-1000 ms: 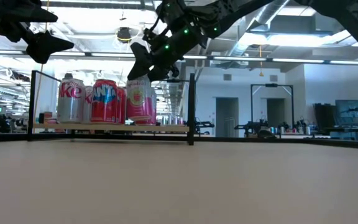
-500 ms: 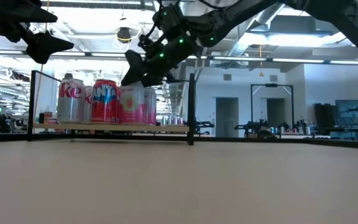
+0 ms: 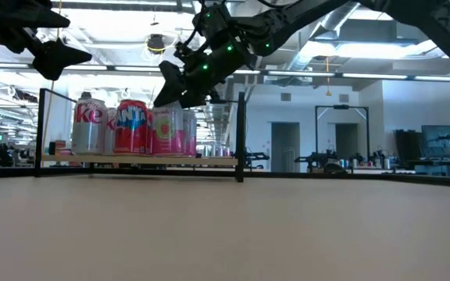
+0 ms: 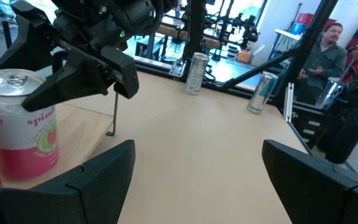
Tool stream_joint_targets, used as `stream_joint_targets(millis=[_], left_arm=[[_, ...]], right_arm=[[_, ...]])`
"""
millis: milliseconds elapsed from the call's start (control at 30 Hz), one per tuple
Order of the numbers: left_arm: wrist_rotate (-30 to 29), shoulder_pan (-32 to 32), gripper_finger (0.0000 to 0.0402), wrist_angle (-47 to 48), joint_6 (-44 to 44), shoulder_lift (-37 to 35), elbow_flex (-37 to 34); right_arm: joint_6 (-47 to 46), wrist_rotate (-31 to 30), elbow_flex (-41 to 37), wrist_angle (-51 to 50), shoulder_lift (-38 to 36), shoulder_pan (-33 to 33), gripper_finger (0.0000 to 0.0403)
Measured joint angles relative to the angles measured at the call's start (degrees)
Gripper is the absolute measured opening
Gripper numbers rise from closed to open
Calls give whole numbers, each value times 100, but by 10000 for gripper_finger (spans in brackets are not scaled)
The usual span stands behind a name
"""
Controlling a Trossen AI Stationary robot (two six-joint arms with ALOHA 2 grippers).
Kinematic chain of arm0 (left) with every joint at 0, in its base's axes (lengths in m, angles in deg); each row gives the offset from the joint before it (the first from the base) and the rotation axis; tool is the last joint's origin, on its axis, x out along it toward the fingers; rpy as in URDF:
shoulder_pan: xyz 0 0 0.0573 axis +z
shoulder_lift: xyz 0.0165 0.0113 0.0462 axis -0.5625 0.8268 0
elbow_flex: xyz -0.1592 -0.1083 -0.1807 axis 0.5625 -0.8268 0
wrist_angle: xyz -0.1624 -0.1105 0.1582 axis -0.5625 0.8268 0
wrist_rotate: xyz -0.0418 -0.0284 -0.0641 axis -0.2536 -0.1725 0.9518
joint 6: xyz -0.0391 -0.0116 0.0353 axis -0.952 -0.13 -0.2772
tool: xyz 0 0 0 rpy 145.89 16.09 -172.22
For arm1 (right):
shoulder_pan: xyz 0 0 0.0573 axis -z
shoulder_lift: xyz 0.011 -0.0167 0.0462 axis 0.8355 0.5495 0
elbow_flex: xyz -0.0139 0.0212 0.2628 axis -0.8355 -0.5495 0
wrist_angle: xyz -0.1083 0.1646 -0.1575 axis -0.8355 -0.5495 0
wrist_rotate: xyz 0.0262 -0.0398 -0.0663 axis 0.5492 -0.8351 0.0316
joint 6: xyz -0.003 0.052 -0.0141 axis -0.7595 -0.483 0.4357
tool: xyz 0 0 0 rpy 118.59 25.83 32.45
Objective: Place canned beverage on shelf
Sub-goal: Put the pink and white soda can on the shelf aligned with the other pink and white soda can
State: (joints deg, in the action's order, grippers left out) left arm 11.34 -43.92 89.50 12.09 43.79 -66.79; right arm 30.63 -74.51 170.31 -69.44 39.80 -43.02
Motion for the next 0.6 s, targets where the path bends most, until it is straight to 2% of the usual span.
stream_joint_targets(millis=[300,600], left_arm=[[-2,2,336,0,-2,0,0],[-7,1,336,-2,-2,0,0]], right_arm=[[44,-3,14,-55,-2,3,295],[62,-7,297,-558,-1,7,303]])
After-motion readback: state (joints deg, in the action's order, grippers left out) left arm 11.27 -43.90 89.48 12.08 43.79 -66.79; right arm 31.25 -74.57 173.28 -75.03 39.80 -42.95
